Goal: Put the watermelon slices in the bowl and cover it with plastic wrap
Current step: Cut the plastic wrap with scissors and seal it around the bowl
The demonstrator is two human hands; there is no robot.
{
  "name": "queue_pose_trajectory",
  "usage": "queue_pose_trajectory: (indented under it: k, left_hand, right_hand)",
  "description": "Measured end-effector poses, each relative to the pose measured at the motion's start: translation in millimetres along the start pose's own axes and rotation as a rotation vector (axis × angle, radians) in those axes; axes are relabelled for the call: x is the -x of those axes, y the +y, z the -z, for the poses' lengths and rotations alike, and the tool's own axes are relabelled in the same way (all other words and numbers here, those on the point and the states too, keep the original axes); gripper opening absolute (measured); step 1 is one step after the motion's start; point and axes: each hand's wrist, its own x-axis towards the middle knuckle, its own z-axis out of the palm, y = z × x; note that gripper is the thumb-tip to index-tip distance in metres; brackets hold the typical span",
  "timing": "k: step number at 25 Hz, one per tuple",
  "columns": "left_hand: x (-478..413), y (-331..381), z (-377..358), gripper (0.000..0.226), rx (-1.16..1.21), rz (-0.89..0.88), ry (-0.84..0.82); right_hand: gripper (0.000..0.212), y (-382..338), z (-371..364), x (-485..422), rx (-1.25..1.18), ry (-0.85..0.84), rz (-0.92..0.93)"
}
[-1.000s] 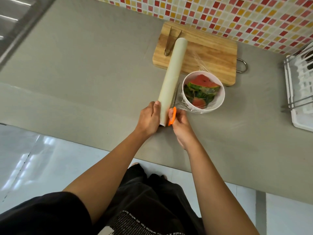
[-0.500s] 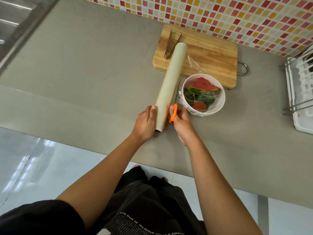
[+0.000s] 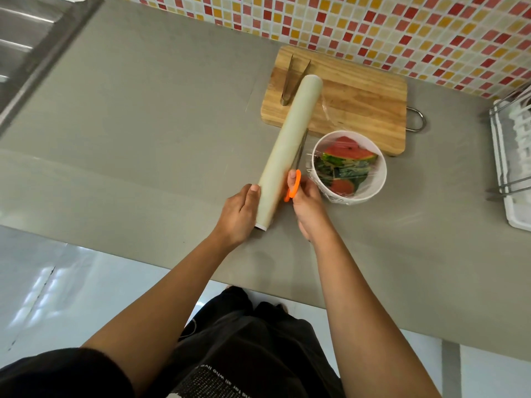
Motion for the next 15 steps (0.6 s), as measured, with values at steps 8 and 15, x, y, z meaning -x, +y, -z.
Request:
queue_pose_trajectory:
  k: [8, 15]
  left_hand:
    - [-3, -7, 19, 0.041, -0.204, -0.093, -0.148]
    - [-57, 36, 20, 0.031, -0.022, 0.057, -0.105]
  right_hand:
    - [0.035, -7, -10, -6, -0.118, -0.014, -0.011]
    - [0.035, -1, -8, -9, -0.115, 0.005, -0.001]
